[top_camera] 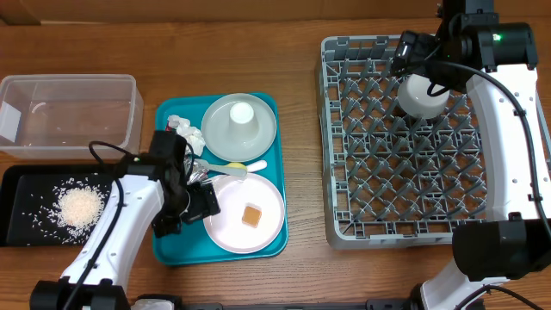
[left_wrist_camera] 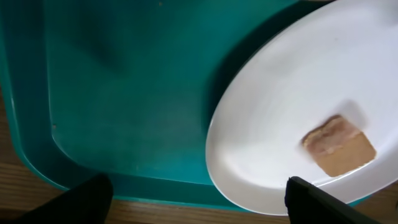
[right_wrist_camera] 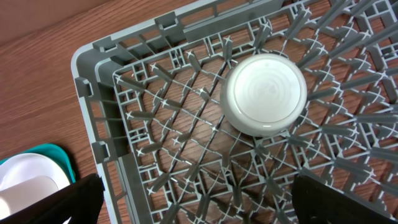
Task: Sort waste into correct bins and load items into the dishwasher rack
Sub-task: 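Reach the left gripper to the white plate on the teal tray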
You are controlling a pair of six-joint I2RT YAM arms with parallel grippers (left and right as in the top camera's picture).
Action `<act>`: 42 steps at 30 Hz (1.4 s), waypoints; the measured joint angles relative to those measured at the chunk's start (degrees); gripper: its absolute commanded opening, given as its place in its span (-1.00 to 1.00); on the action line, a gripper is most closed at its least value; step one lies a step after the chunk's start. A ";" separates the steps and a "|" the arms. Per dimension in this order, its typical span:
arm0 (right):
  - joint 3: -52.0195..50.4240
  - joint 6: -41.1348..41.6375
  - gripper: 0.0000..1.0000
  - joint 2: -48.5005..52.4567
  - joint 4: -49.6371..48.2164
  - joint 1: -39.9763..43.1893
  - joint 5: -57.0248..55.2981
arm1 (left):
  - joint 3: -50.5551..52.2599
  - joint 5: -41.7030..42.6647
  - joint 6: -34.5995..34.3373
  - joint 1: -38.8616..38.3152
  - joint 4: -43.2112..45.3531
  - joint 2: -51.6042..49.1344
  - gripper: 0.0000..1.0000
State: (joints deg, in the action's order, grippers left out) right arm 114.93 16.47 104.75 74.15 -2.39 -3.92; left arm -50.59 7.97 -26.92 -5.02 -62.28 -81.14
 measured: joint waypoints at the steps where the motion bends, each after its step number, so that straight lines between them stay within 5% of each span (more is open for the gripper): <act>1: 0.00 0.02 1.00 0.00 0.02 0.00 0.02 | 0.37 0.07 0.02 0.00 0.31 0.00 0.76; 23: 0.00 0.02 1.00 0.00 0.02 0.00 0.00 | 2.10 0.57 0.02 0.00 4.07 -0.33 0.62; 42: 0.00 0.00 1.00 0.00 0.02 0.00 0.00 | 2.69 0.57 0.09 0.00 10.23 -12.50 0.47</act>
State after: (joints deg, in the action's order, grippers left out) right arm 114.93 16.47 104.75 74.17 -2.39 -3.92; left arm -47.90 8.54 -26.83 -5.02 -52.05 -93.65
